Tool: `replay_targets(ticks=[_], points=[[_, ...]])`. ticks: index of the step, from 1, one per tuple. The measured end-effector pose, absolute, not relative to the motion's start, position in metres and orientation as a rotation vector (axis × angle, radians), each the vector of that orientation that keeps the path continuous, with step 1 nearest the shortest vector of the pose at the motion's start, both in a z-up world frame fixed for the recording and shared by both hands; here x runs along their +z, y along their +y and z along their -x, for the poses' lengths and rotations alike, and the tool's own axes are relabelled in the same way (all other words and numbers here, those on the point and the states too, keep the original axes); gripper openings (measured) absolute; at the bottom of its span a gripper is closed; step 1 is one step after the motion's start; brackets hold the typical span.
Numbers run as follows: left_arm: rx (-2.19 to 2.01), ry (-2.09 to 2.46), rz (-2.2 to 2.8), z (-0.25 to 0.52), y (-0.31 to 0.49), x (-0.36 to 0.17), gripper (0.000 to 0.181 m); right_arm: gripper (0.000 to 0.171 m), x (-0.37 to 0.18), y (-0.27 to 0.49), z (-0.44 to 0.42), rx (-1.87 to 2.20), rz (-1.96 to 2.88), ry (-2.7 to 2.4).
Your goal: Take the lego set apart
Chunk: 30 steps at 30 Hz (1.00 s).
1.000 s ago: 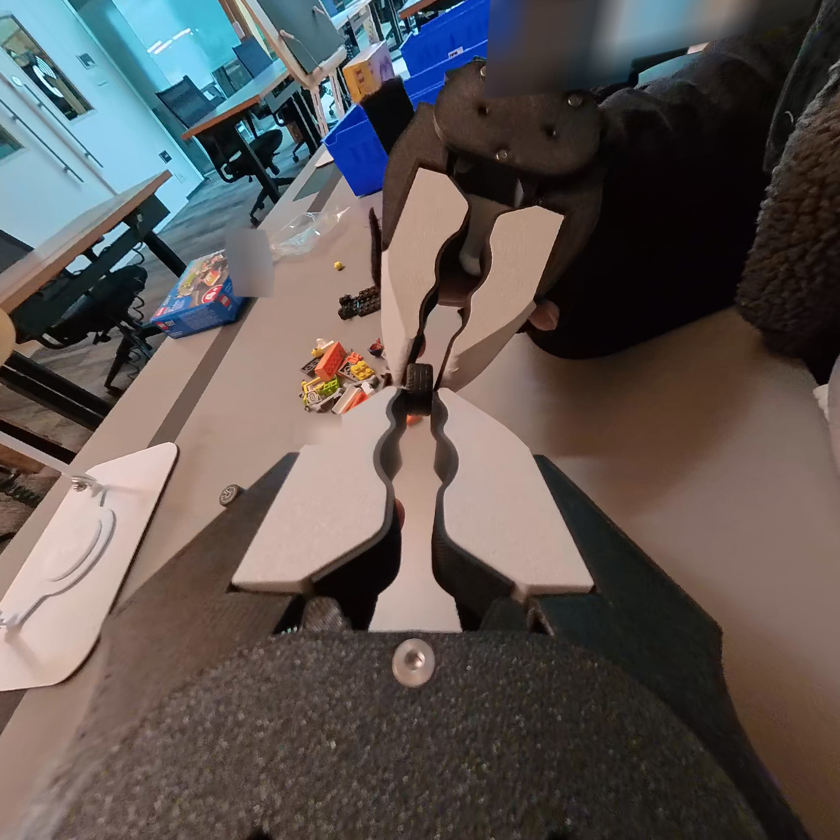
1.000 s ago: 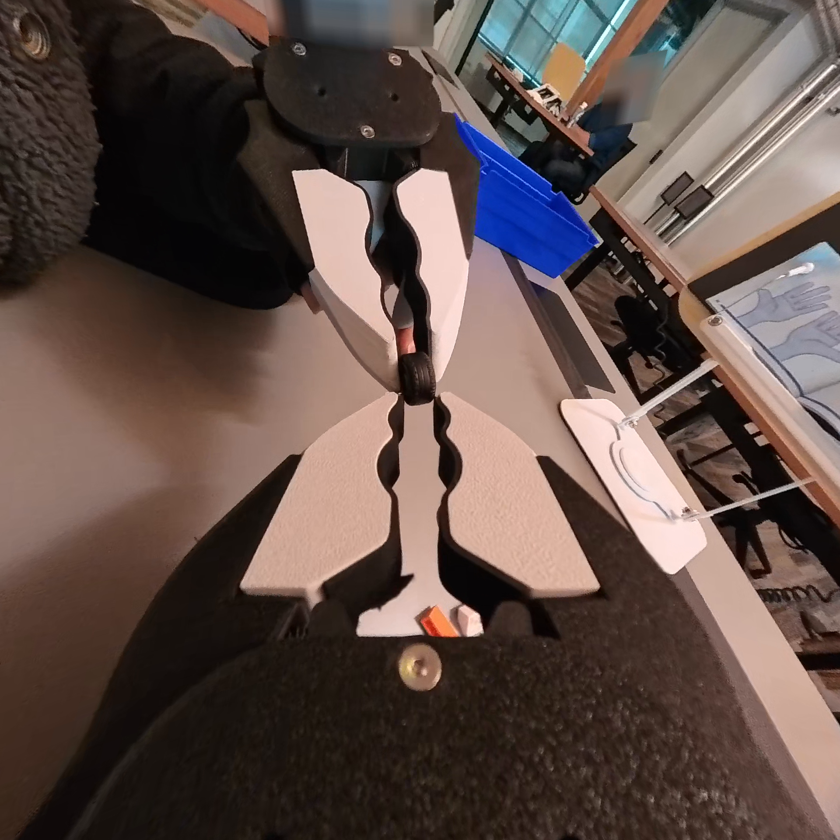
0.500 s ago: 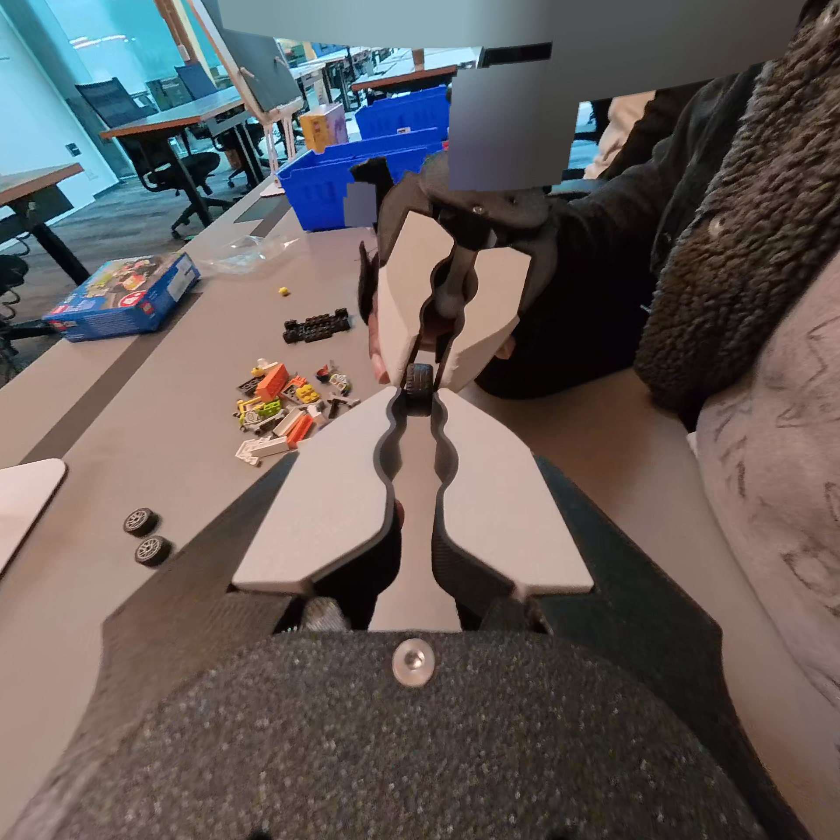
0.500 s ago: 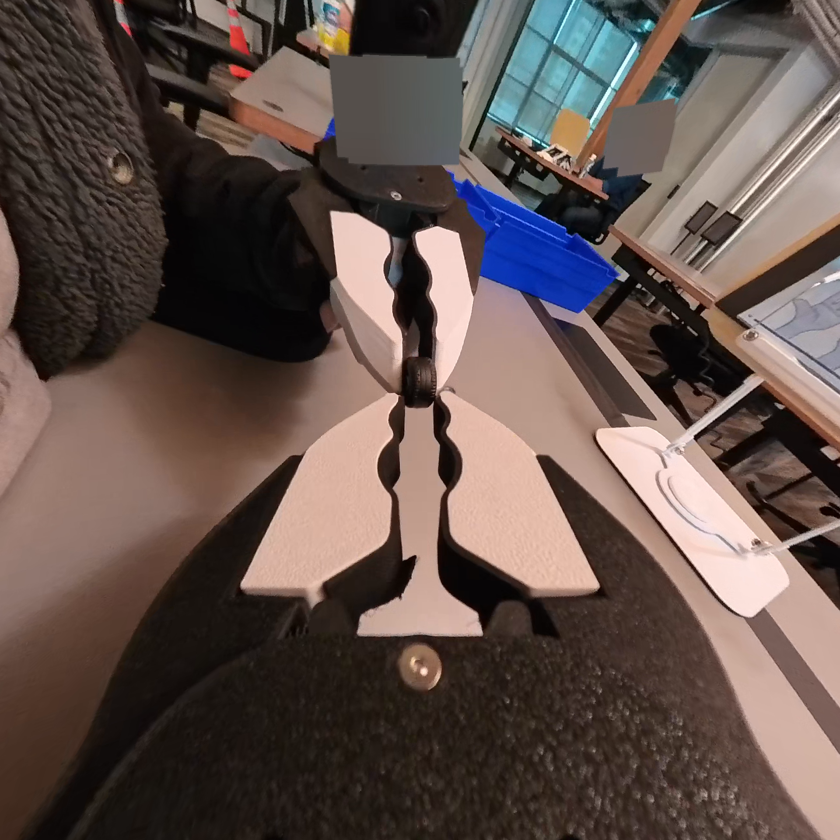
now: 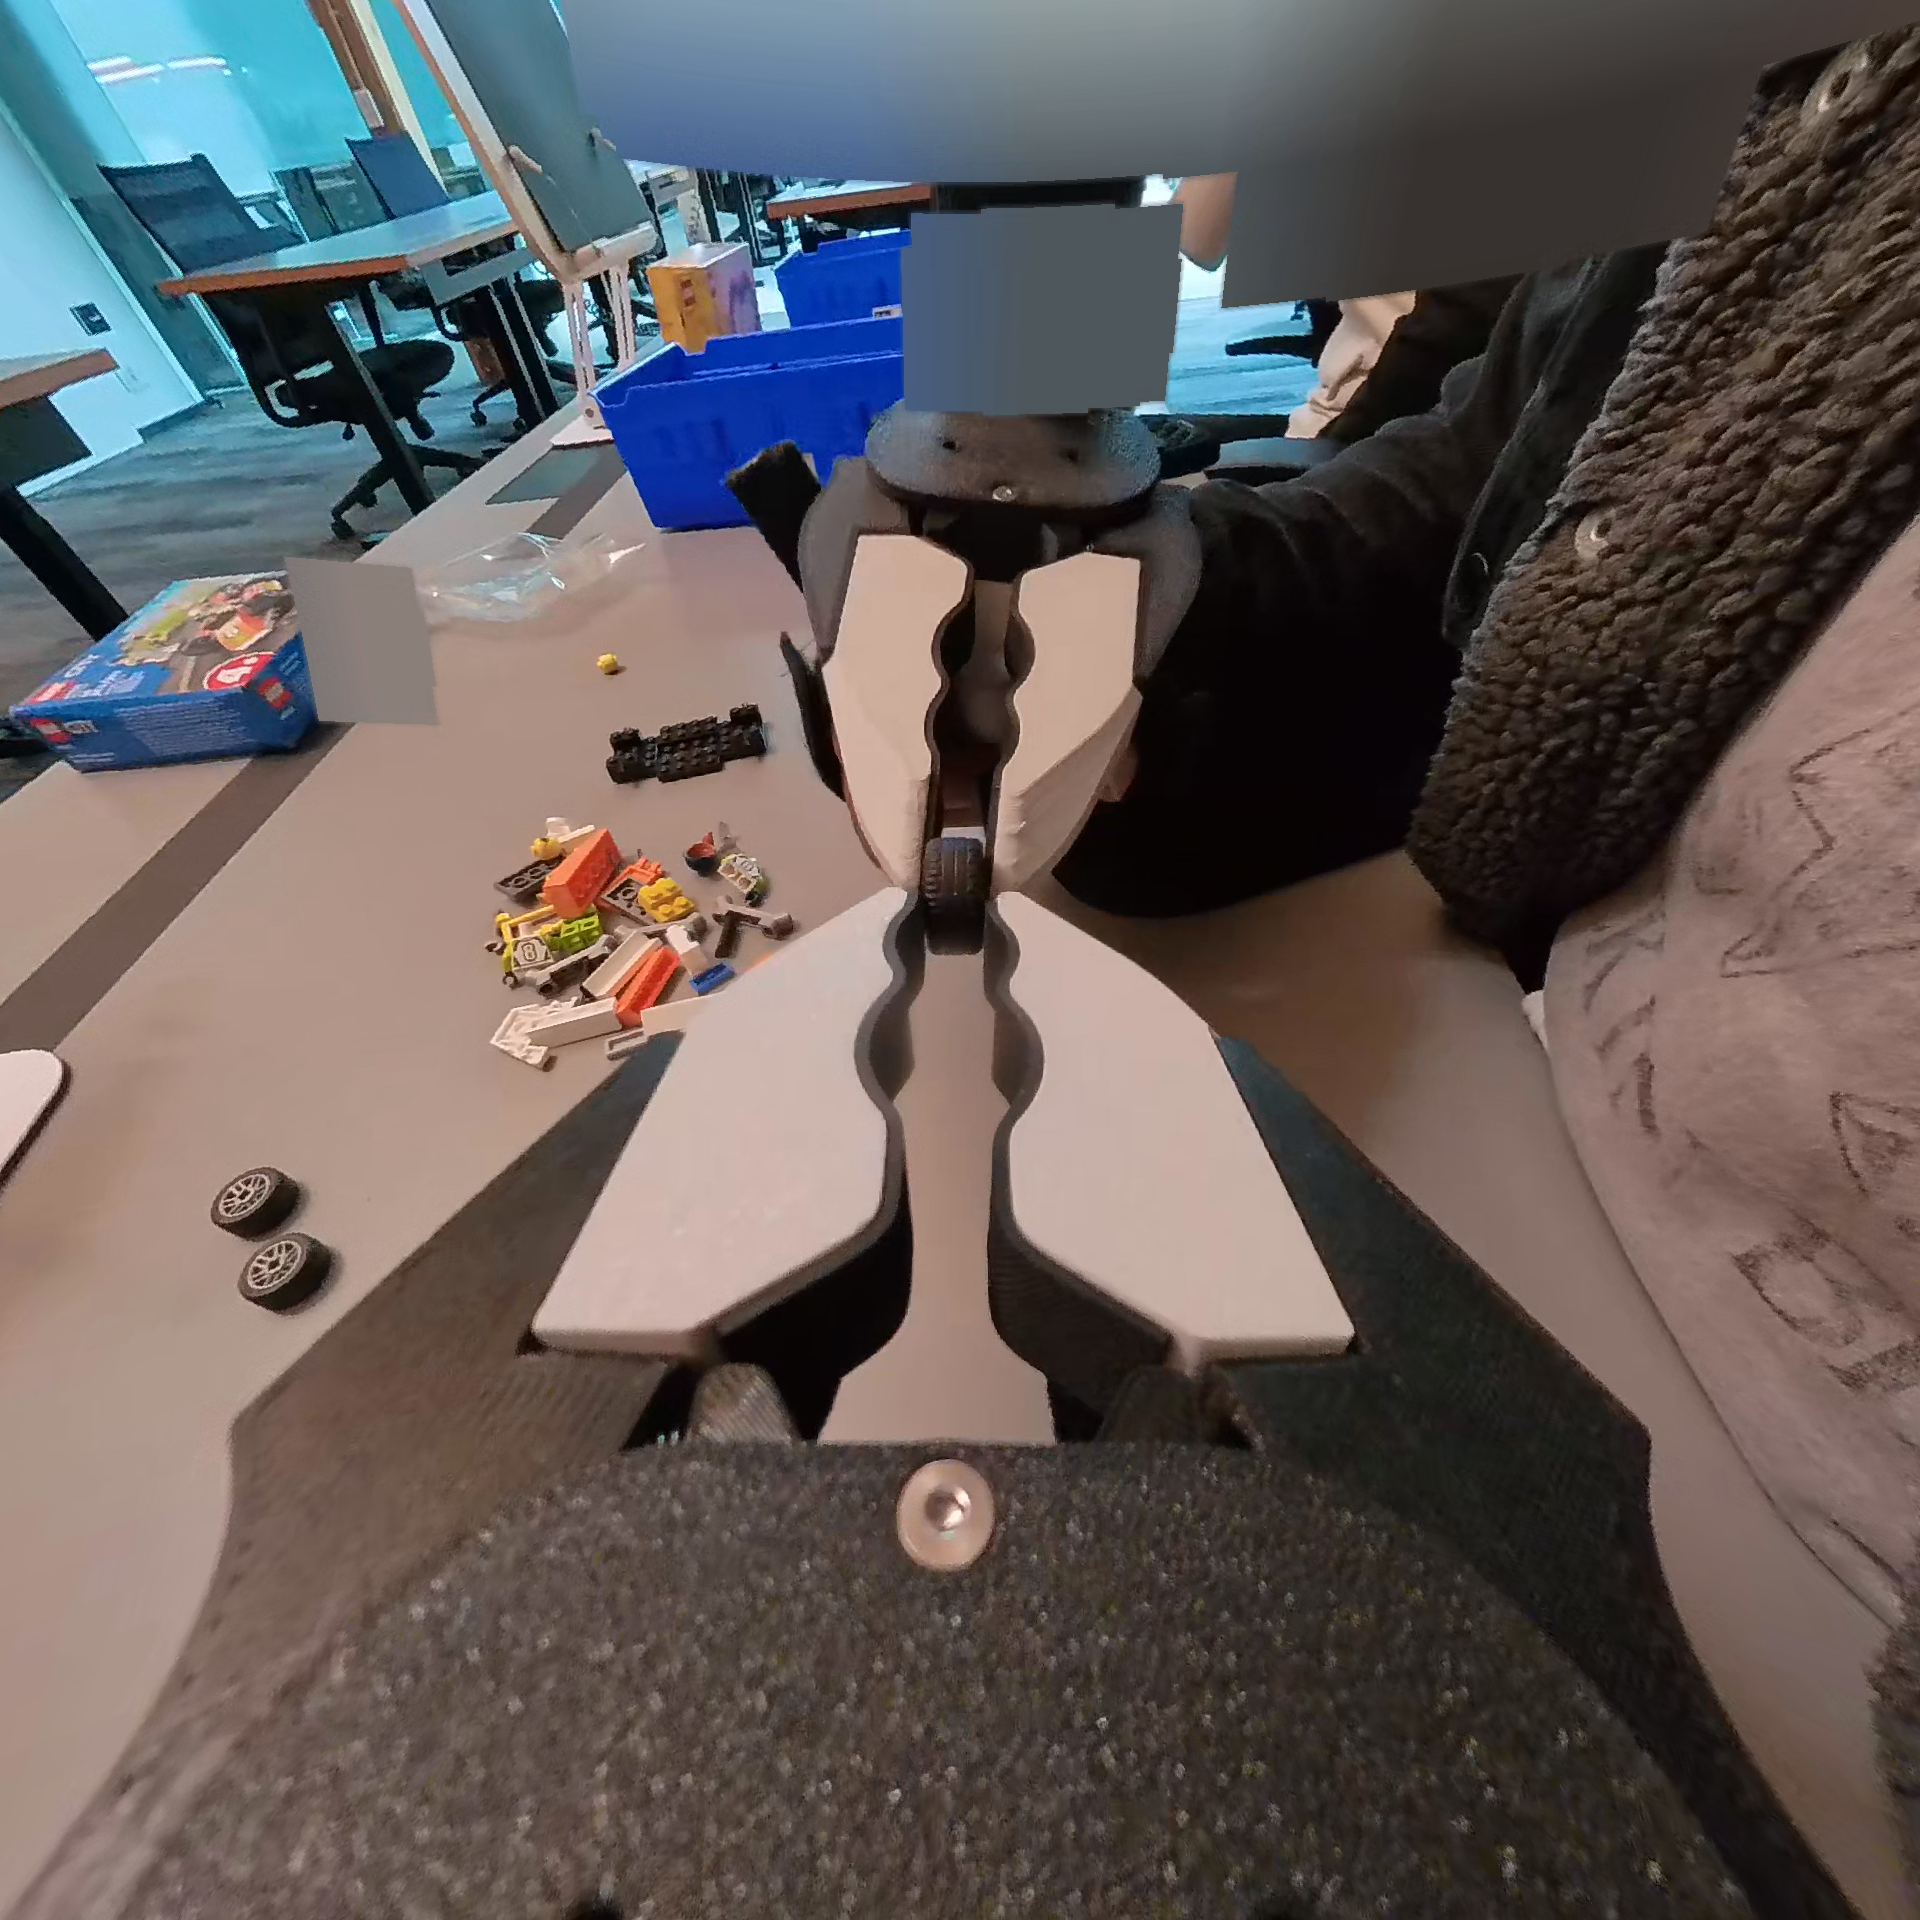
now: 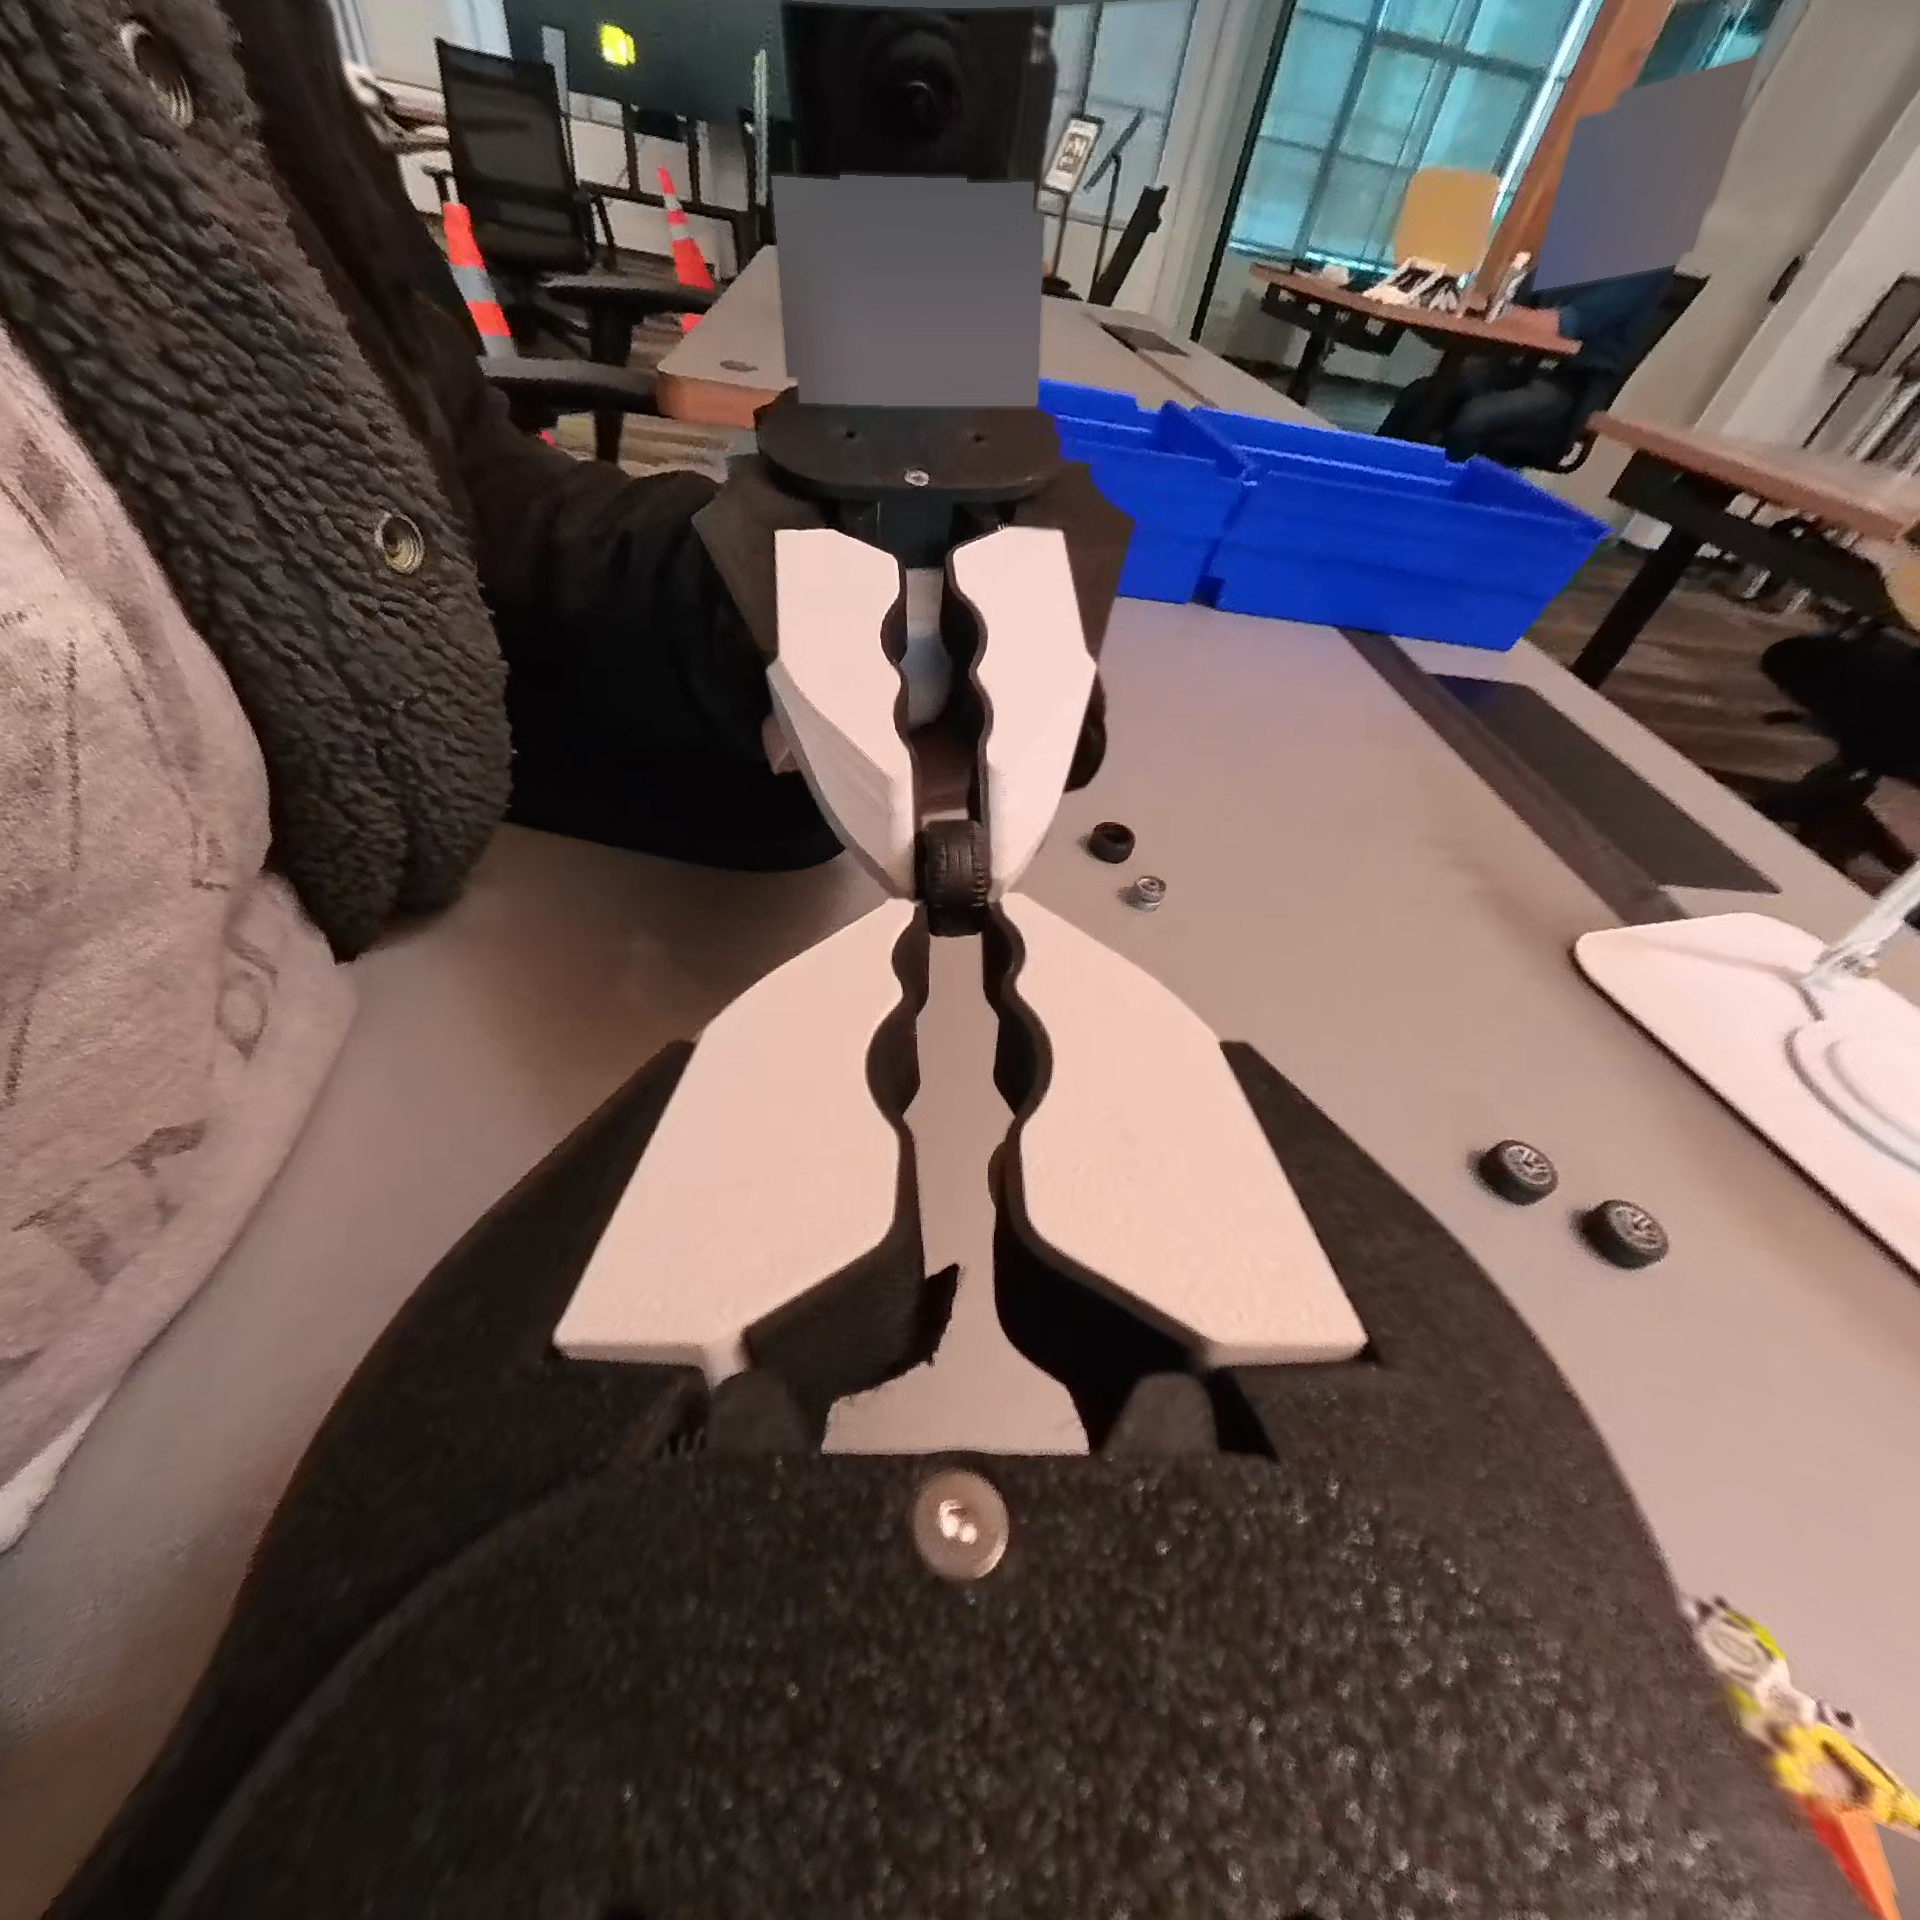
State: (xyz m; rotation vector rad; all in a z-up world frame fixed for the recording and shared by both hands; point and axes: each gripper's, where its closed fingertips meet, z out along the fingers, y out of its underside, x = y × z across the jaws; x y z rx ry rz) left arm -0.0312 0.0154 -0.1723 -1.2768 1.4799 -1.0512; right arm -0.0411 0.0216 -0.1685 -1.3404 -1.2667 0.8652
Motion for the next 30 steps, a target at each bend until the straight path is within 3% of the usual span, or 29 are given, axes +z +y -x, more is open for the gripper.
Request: replay_targets(ticks=[15,30], points=[[-1.029,1.488,1.299,0.033,0.018,-0.177,0.010,0.009,-0.174,0.021,0.040,0.876,1.399,-1.287],[-0.856,1.360,1.286,0.029,0.032,-0.171,0.010,0.009,-0.159,0.034,0.040,0.581,1.324,-1.196]])
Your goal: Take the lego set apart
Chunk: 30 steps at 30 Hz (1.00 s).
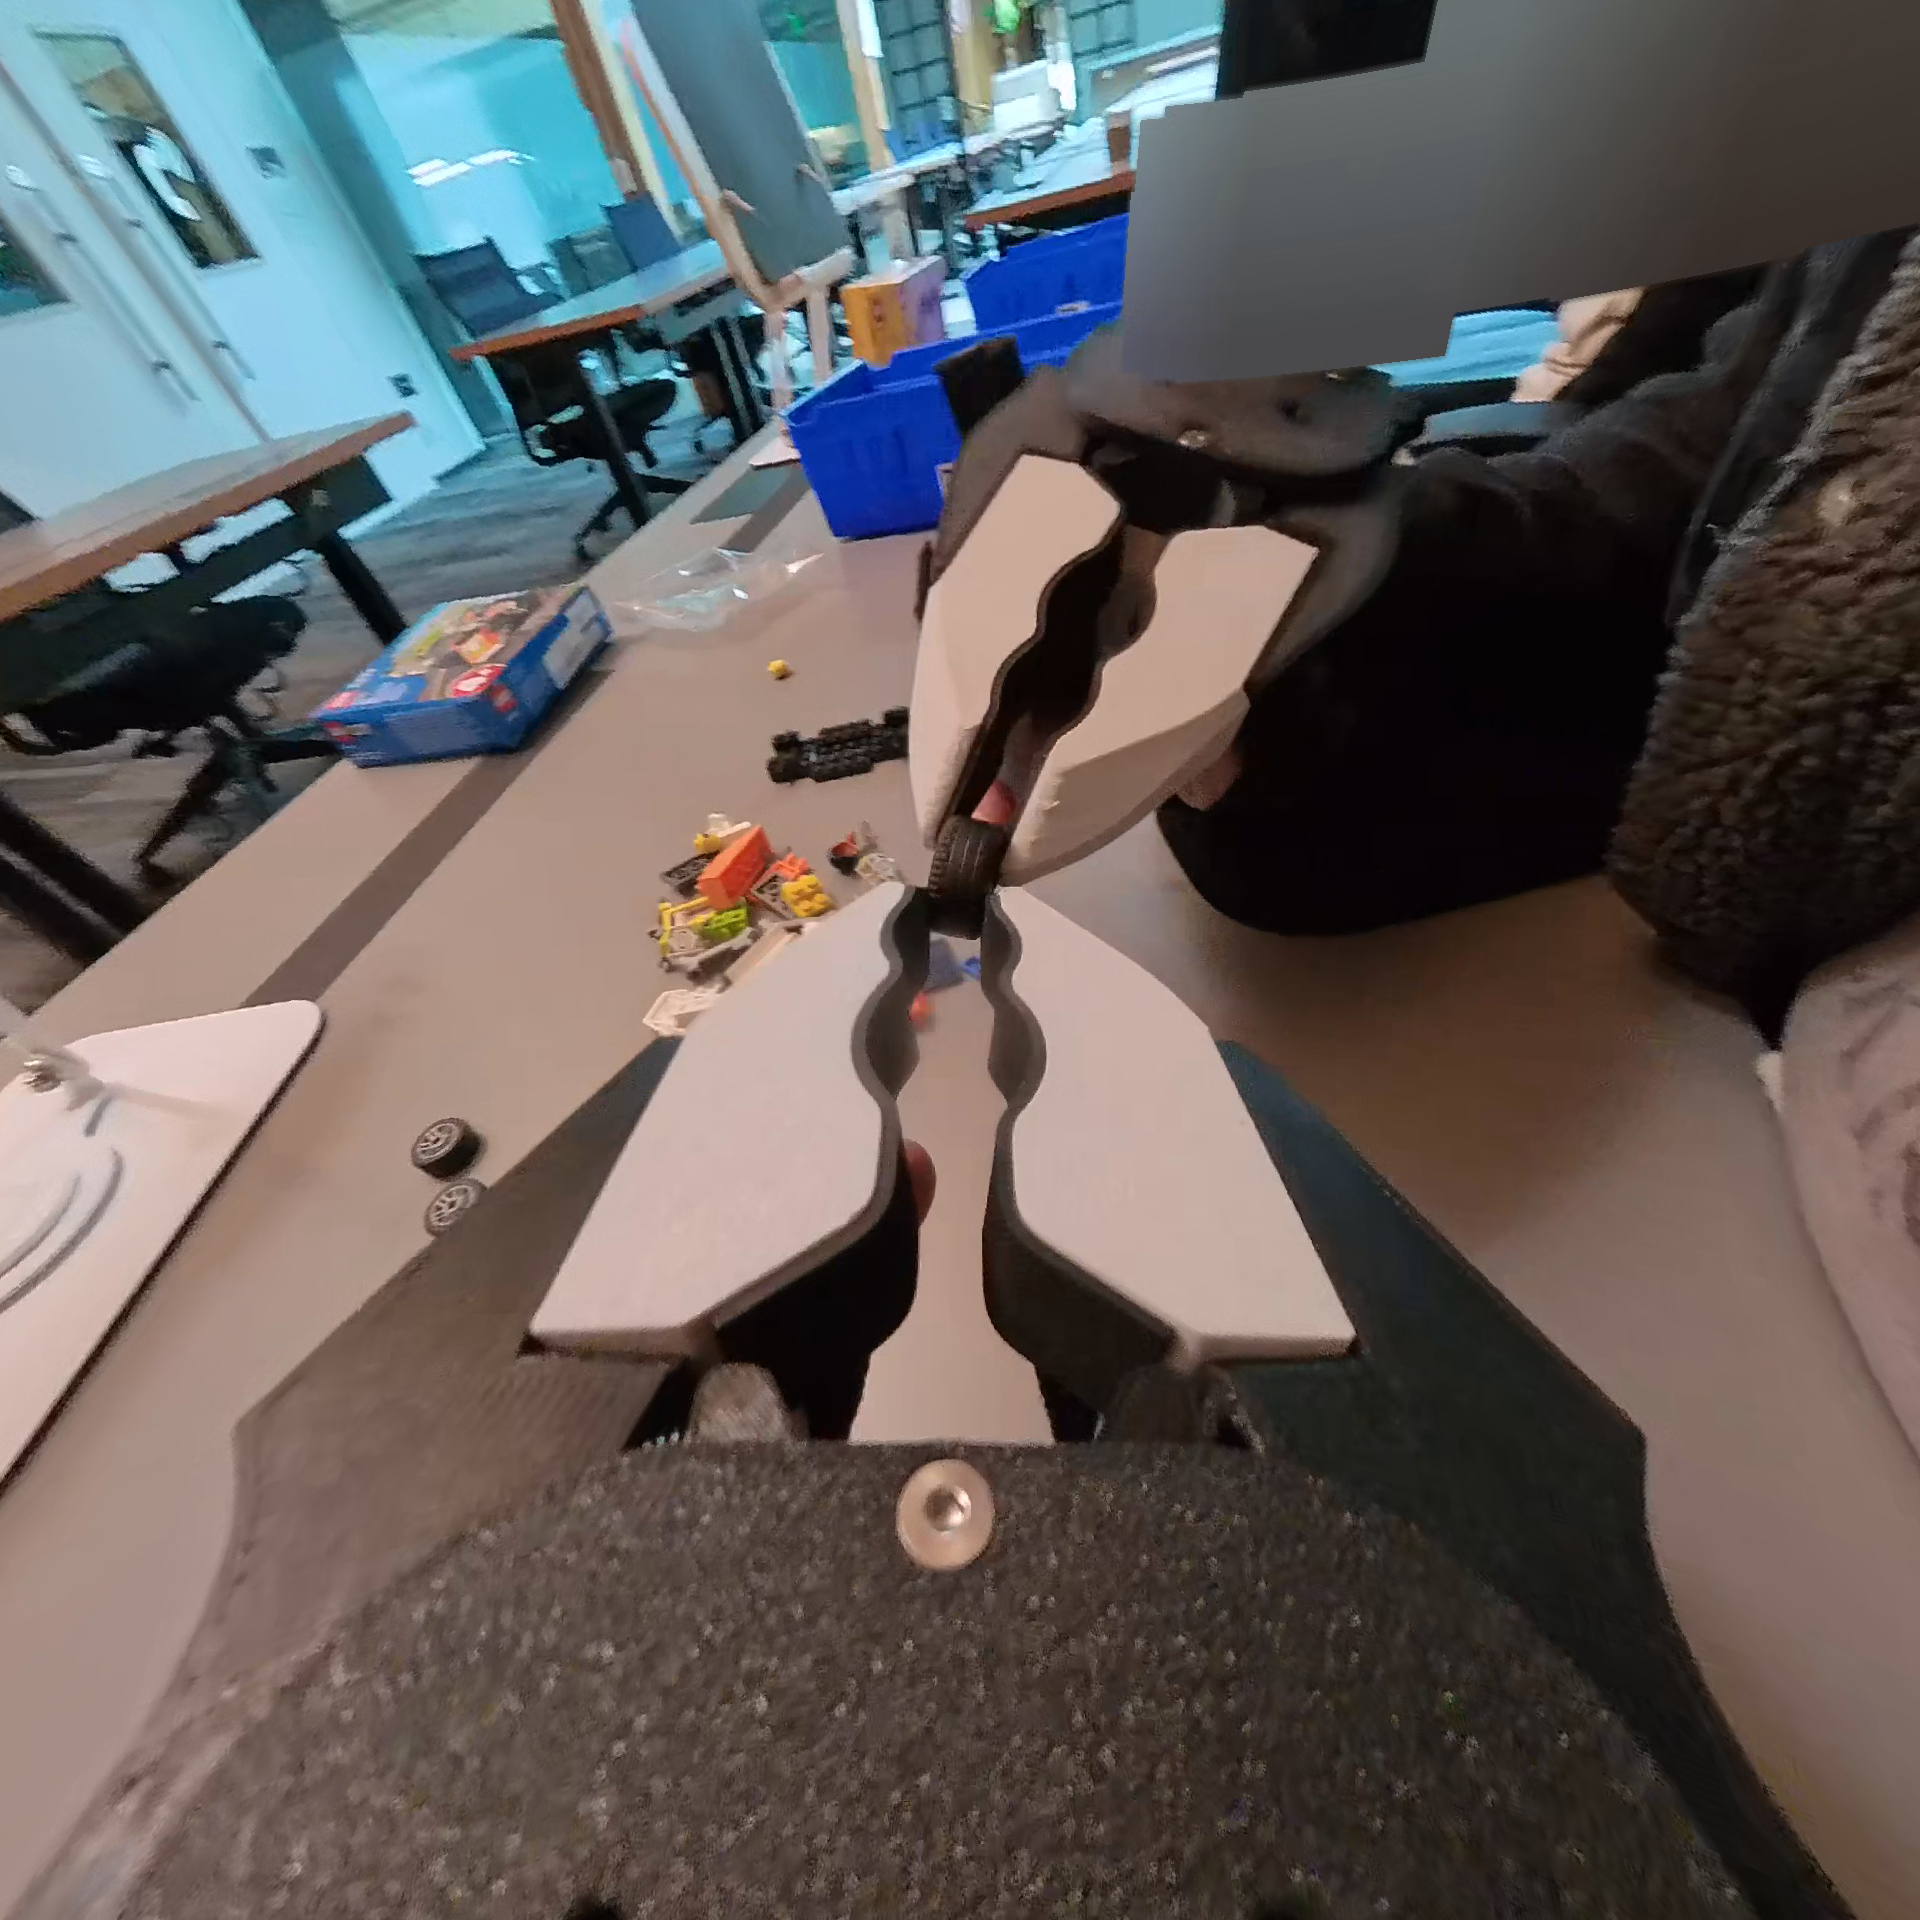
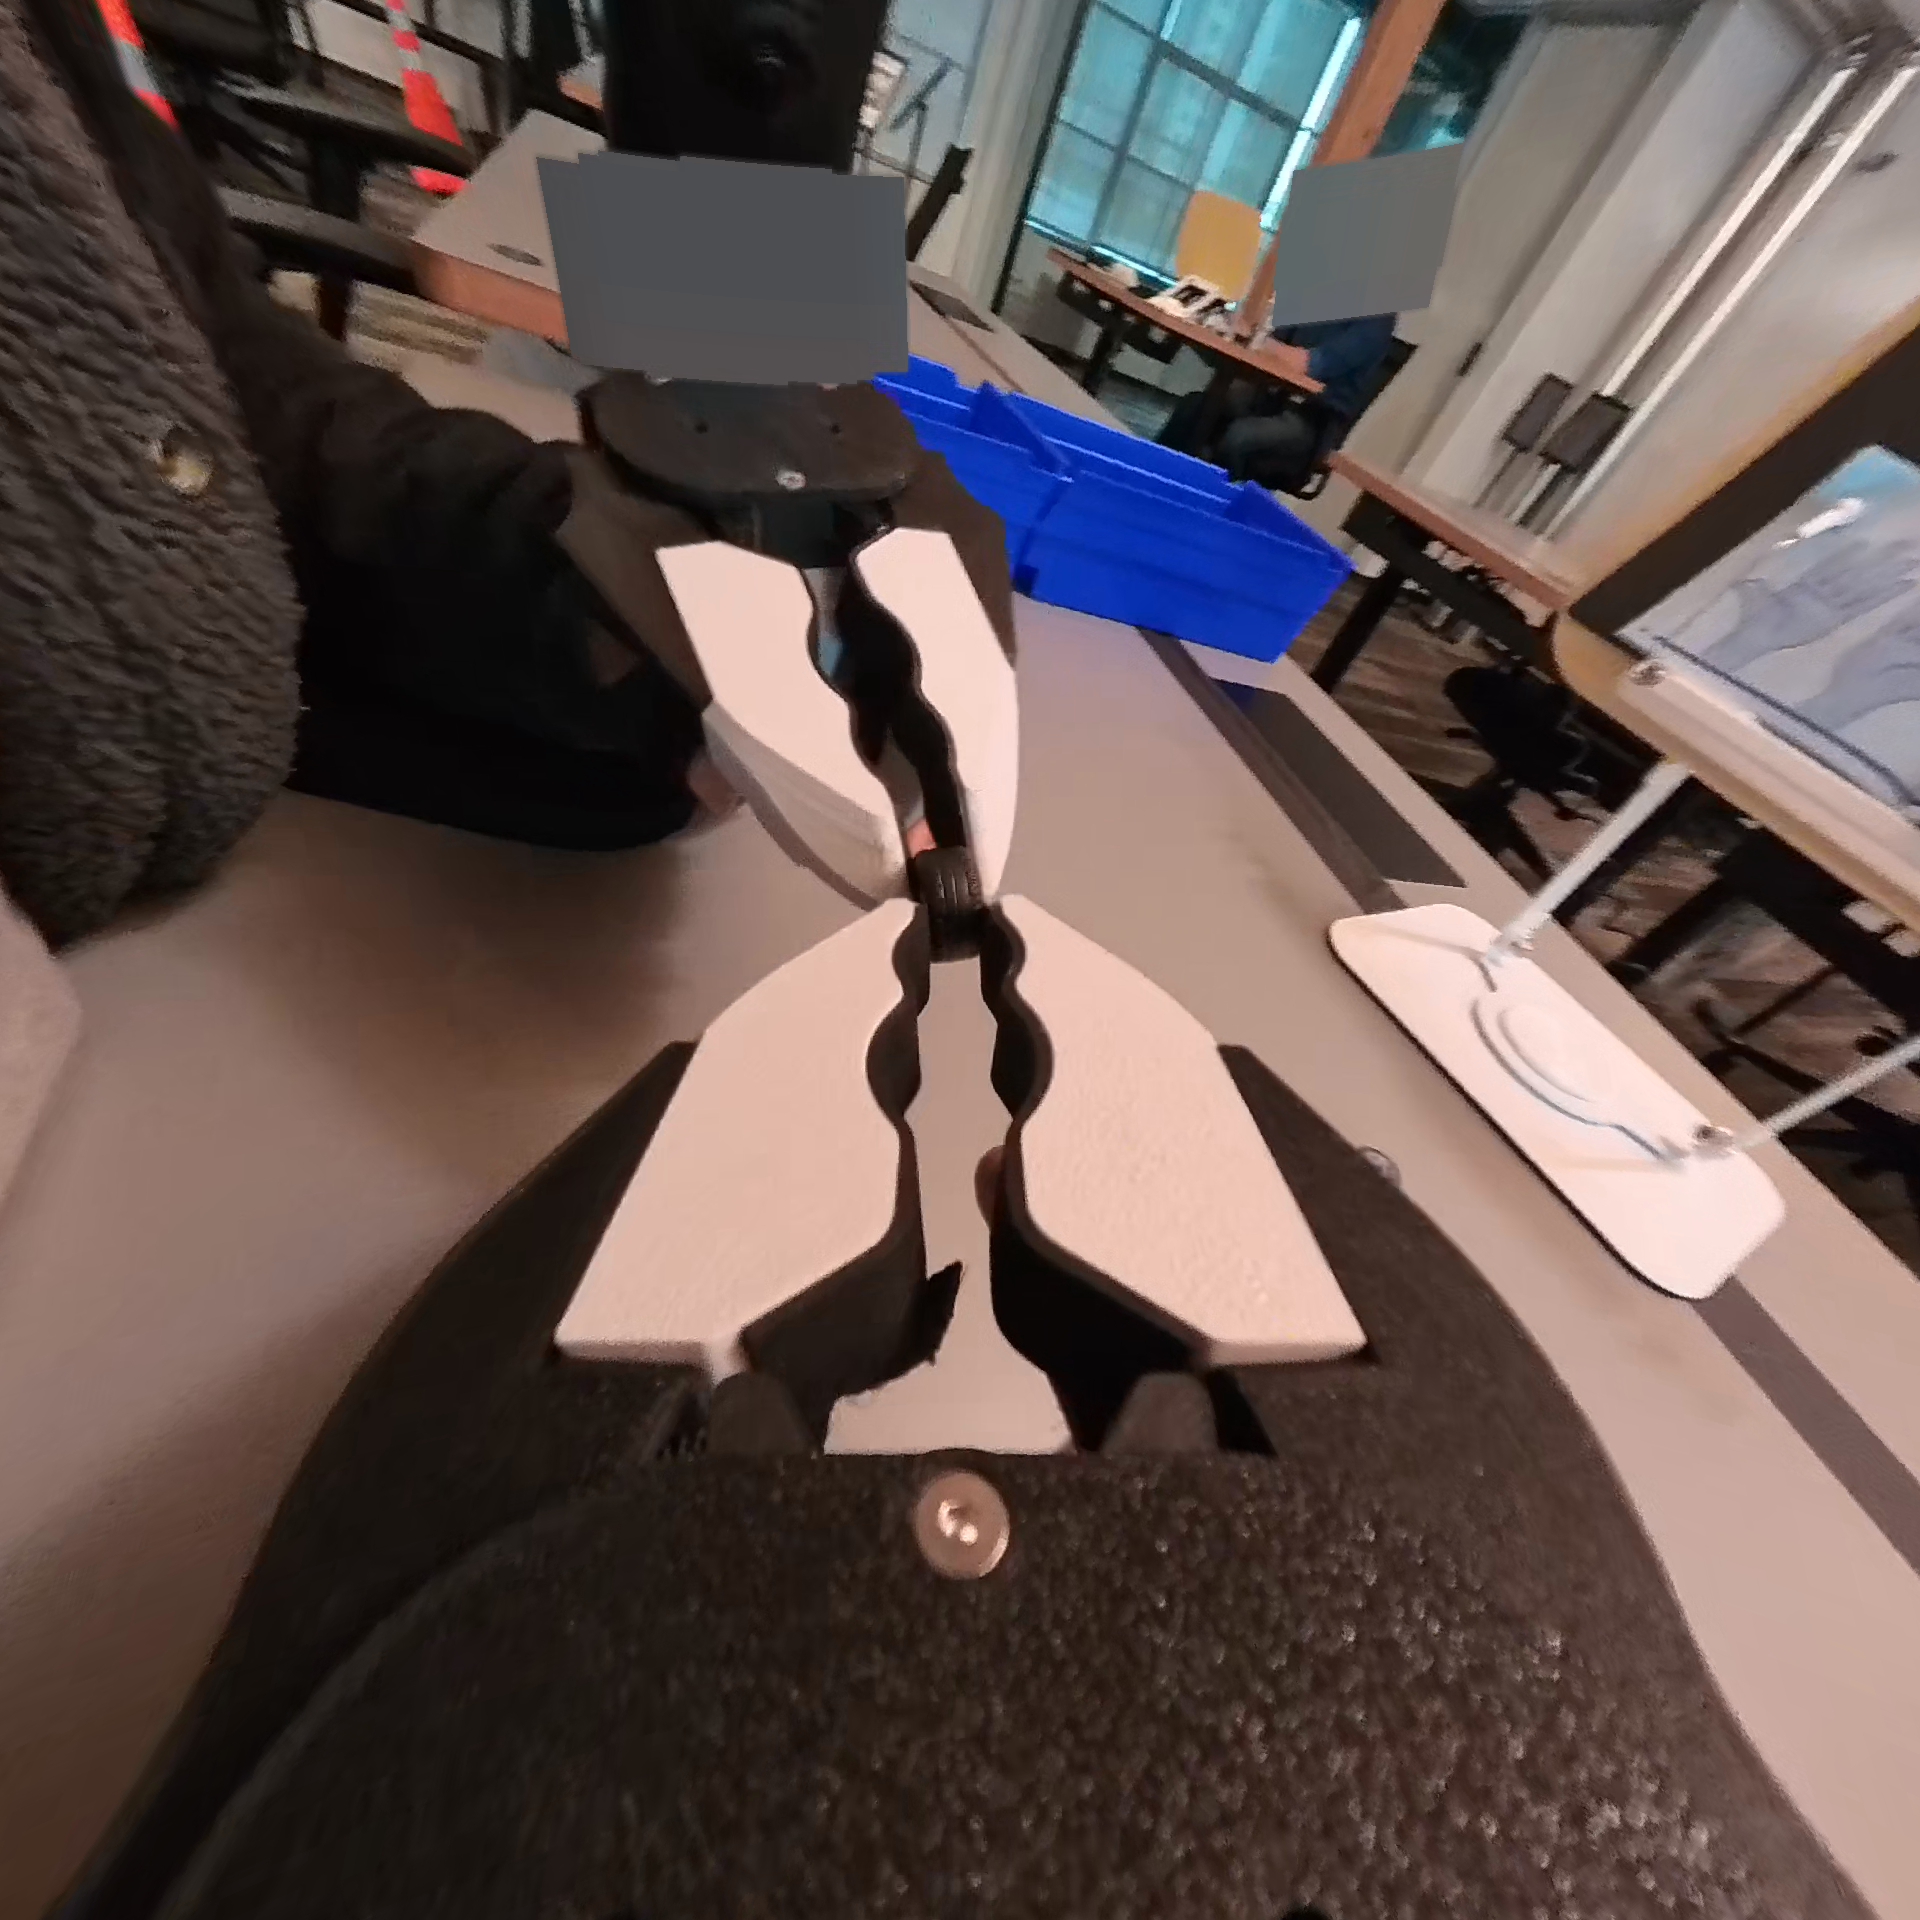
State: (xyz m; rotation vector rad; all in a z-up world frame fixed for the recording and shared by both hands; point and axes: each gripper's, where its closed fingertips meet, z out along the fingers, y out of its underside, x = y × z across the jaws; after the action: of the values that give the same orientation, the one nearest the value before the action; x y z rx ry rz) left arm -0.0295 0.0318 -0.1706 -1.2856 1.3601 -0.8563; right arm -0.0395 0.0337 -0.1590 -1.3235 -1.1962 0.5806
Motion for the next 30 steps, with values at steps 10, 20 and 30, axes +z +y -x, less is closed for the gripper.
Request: replay_targets(ticks=[10,20,30], points=[[-0.672,1.268,1.282,0.024,0.041,-0.171,0.010,0.008,-0.162,0.041,0.033,0.424,1.387,-1.090],[-0.652,1.210,1.304,0.023,0.046,-0.171,0.010,0.007,-0.164,0.047,0.030,0.413,1.437,-1.008],[-0.601,1.047,1.352,0.019,0.058,-0.169,0.010,0.006,-0.162,0.060,0.026,0.428,1.517,-0.842]])
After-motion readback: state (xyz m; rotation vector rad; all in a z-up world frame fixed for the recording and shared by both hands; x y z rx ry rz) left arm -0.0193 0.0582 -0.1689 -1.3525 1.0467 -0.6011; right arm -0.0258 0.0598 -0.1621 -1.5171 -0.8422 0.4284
